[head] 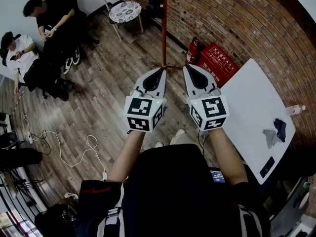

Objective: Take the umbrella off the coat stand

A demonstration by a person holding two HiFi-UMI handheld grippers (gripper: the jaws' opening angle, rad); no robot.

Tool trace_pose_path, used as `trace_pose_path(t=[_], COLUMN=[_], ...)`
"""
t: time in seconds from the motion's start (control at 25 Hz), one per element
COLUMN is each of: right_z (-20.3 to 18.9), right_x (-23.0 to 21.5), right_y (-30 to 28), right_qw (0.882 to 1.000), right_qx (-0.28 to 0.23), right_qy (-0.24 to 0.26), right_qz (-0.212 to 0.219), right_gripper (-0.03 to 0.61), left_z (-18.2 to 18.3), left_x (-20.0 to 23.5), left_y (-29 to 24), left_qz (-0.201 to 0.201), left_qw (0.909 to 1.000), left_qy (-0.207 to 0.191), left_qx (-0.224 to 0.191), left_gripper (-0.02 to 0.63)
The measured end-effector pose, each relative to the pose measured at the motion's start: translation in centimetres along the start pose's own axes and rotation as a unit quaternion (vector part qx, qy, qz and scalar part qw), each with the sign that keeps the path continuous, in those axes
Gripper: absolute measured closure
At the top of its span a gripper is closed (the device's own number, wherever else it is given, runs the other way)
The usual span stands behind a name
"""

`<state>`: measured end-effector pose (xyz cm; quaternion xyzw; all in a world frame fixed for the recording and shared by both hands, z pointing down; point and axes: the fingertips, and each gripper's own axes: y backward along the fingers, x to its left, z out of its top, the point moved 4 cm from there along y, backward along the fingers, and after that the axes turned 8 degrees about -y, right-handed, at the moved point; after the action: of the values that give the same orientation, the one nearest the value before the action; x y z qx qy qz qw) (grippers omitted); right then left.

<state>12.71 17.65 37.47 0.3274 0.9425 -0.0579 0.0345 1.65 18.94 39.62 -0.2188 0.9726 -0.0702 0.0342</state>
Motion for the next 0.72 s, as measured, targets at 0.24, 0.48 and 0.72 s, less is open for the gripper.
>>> trace_pose_path(t=[0.24, 0.48, 0.72], right_z=[-0.4, -0.4, 0.5], right_x=[0.2, -0.6, -2.8], right_y=[0.0, -0.8, -2.2], right_qw=[1.000, 1.000, 0.999], right_qx=[0.005, 0.013, 0.014], right_qy=[-0.006, 0.005, 0.001], right_qz=[0.007, 0.019, 0.038], right_gripper=[0.551, 0.551, 0.551], left_z=[-0.3, 0.0, 0.9], left_x=[0.2, 0.2, 0.5], left_y=[0.0, -1.3, -3.4], left_qz=[0.002, 0.006, 0.024], left_qw=[1.0000, 0.9999, 0.9996], left_qy=[0.005, 0.006, 0.013], left_qx=[0.003, 0.006, 0.008], left_gripper=[0.597, 0.597, 0.597])
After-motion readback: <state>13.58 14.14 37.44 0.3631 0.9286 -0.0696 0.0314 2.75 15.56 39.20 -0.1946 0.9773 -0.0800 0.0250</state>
